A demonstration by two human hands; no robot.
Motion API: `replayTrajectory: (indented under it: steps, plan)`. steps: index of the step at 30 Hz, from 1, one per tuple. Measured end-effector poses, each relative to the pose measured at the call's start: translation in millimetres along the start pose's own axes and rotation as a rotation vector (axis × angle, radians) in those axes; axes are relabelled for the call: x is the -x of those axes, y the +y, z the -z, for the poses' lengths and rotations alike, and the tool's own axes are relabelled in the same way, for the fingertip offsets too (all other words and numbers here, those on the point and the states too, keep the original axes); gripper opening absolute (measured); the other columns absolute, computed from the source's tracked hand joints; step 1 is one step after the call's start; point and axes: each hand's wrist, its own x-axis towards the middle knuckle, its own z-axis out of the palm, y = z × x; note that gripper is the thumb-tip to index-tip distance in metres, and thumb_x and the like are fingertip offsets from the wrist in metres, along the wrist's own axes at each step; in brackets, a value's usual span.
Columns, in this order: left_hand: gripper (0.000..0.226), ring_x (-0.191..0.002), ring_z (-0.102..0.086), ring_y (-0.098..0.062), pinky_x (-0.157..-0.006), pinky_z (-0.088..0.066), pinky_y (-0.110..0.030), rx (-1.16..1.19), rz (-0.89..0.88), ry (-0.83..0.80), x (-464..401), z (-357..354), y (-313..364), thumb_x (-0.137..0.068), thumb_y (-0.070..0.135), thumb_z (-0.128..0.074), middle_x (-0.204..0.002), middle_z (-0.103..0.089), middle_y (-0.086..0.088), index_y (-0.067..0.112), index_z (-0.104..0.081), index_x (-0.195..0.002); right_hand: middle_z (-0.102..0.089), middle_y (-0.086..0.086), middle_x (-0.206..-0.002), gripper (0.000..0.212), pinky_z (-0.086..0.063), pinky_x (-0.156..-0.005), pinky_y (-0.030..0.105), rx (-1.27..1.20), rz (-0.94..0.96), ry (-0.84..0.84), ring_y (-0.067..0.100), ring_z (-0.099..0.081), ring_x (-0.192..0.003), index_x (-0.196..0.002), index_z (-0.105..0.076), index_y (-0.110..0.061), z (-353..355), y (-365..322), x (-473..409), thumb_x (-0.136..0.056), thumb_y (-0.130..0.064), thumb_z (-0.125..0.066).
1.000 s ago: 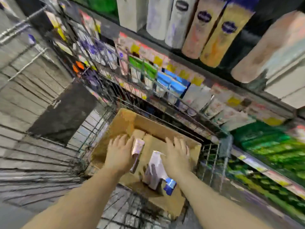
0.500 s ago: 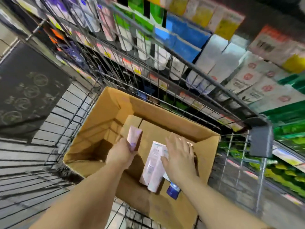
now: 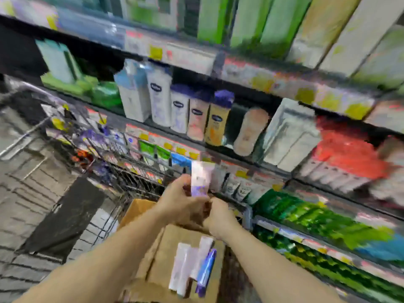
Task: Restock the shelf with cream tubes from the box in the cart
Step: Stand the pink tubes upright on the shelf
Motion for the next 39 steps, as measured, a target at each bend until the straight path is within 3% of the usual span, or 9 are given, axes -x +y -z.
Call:
replayTrajectory:
  steps: [5,7,9,13,20,22,26,32,39]
  plan:
    - [0.060,-0.080,-0.068,-0.019,-0.076,-0.057,-0.040,0.000,-0.226,-0.122,8,-16,143,-0.061,0.073,-0.069,-0.090,-0.071,-0.003,0.024,-0.066,-0.096,-0.069,0.010,-0.094,0.022,-0.053,-0.071,0.026,-0.194,-0.011,0.227,0.021,-0.066,-0.084,-0.107,-0.067,-0.005,119,-5,51,-0.095,-0.012,-0.050]
    - [0.037,-0.078,-0.063,-0.009,-0.070,-0.051,-0.023,-0.044,-0.323,-0.169,14,-38,191,-0.084,0.059,-0.060,-0.094,-0.068,0.003,0.026,-0.065,-0.098,-0.061,0.007,-0.073,0.019,-0.048,-0.056,0.026,-0.297,-0.029,0.361,0.022,-0.057,-0.064,-0.090,-0.065,-0.008,161,5,77,-0.092,-0.006,-0.047]
    - [0.015,-0.092,-0.063,-0.010,-0.075,-0.047,-0.024,-0.162,-0.434,-0.141,16,-65,225,-0.096,0.039,-0.053,-0.100,-0.066,0.007,0.030,-0.063,-0.100,-0.056,0.004,-0.081,0.014,-0.041,-0.063,0.025,-0.183,-0.059,0.429,0.017,-0.050,-0.073,-0.100,-0.059,-0.014,204,21,116,-0.088,-0.010,-0.055]
    - [0.014,-0.105,-0.061,-0.016,-0.088,-0.044,-0.028,-0.473,-0.647,-0.069,18,-137,274,-0.094,0.026,-0.058,-0.101,-0.063,0.009,0.027,-0.066,-0.106,-0.068,0.001,-0.100,0.031,-0.050,-0.086,0.033,-0.309,-0.050,0.738,0.020,-0.063,-0.092,-0.107,-0.057,-0.025,279,80,178,-0.081,-0.033,-0.072]
    - [0.029,-0.110,-0.057,-0.028,-0.097,-0.045,-0.038,-0.697,-1.104,-0.035,30,-299,348,-0.085,0.033,-0.057,-0.112,-0.065,-0.005,0.014,-0.069,-0.103,-0.068,0.000,-0.090,0.023,-0.041,-0.063,0.020,-0.209,-0.093,0.998,0.014,-0.063,-0.082,-0.099,-0.062,-0.013,420,198,265,-0.081,-0.021,-0.074]
    - [0.033,-0.120,-0.052,-0.027,-0.106,-0.039,-0.040,-0.718,-1.130,-0.030,28,-343,370,-0.086,0.032,-0.058,-0.124,-0.061,-0.004,0.015,-0.066,-0.113,-0.067,-0.002,-0.091,0.032,-0.045,-0.065,0.018,-0.137,-0.088,1.039,0.011,-0.063,-0.080,-0.103,-0.057,-0.013,456,227,277,-0.078,-0.022,-0.075]
    - [0.043,-0.134,-0.038,-0.022,-0.115,-0.027,-0.040,-0.780,-1.104,-0.013,15,-407,405,-0.091,0.037,-0.054,-0.138,-0.050,0.001,0.022,-0.054,-0.130,-0.067,0.000,-0.099,0.038,-0.049,-0.082,0.033,-0.108,-0.065,1.055,0.019,-0.064,-0.091,-0.108,-0.051,-0.017,513,263,280,-0.078,-0.025,-0.072]
    - [0.050,-0.141,-0.028,-0.016,-0.119,-0.020,-0.035,-0.786,-1.009,0.039,1,-444,427,-0.094,0.037,-0.052,-0.150,-0.038,0.005,0.024,-0.042,-0.141,-0.059,-0.006,-0.099,0.030,-0.042,-0.075,0.028,-0.041,0.056,0.940,0.016,-0.057,-0.092,-0.113,-0.052,-0.014,557,260,252,-0.090,-0.030,-0.062]
    - [0.039,-0.125,-0.047,-0.016,-0.101,-0.037,-0.030,-0.577,-0.995,0.108,-5,-445,451,-0.094,0.029,-0.054,-0.132,-0.057,0.002,0.021,-0.053,-0.132,-0.063,-0.006,-0.094,0.019,-0.052,-0.077,0.034,-0.081,0.202,1.027,0.017,-0.060,-0.085,-0.102,-0.052,-0.017,561,247,219,-0.091,-0.029,-0.061]
